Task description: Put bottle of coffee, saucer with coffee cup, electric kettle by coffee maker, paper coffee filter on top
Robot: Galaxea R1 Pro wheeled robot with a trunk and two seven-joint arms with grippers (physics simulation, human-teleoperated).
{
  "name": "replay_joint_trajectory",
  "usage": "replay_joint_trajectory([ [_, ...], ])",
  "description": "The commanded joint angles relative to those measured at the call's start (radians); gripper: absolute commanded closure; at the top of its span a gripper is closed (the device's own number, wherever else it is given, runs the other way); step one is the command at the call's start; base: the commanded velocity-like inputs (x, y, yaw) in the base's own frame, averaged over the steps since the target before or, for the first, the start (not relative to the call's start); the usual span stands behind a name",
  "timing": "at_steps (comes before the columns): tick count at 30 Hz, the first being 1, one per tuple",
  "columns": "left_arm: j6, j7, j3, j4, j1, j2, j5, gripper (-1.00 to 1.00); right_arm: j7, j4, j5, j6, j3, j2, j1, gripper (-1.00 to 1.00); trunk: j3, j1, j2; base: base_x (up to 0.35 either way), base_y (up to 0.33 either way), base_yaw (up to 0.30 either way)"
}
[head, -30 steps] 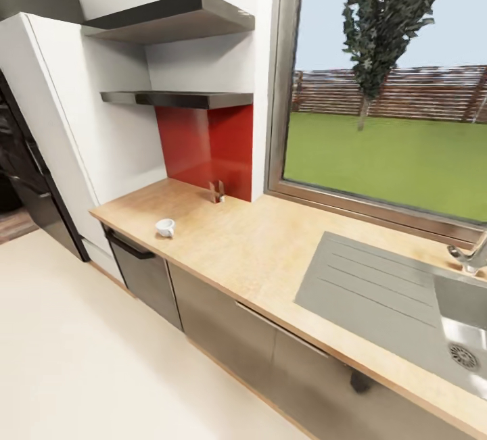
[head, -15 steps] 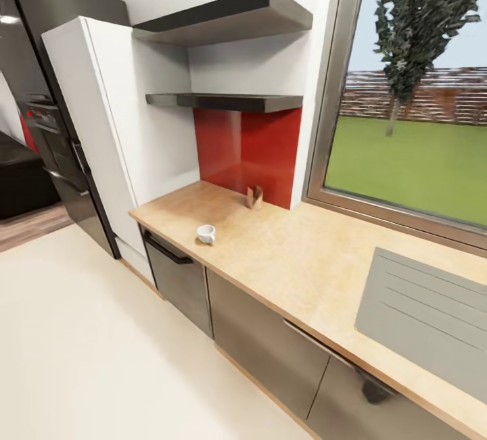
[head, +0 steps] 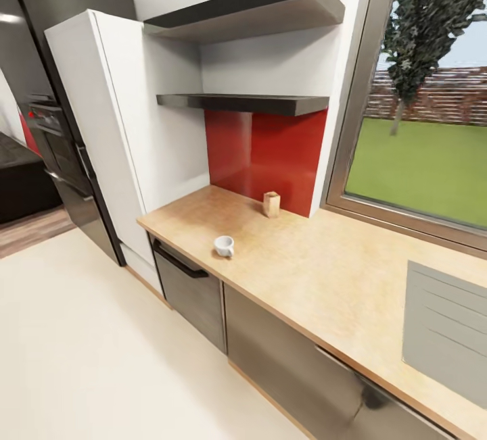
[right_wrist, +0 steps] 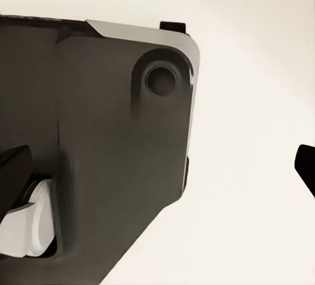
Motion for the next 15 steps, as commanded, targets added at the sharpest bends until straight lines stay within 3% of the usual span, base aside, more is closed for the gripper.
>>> replay_joint_trajectory([
  [1, -0.002, 0.003, 0.006, -0.001, 0.0, 0.0, -0.011, -1.0, 0.002, -0.002, -0.011, 0.005, 0.008, -0.001, 0.0, -1.0, -0.002, 0.001, -0.002, 0.243, 0.247, 0.0],
  [15, 0.0, 0.003, 0.006, -0.001, 0.0, -0.001, -0.01, -1.0, 0.004, -0.002, -0.011, 0.005, 0.008, -0.001, 0.0, -1.0, -0.001, 0.001, -0.002, 0.243, 0.247, 0.0],
])
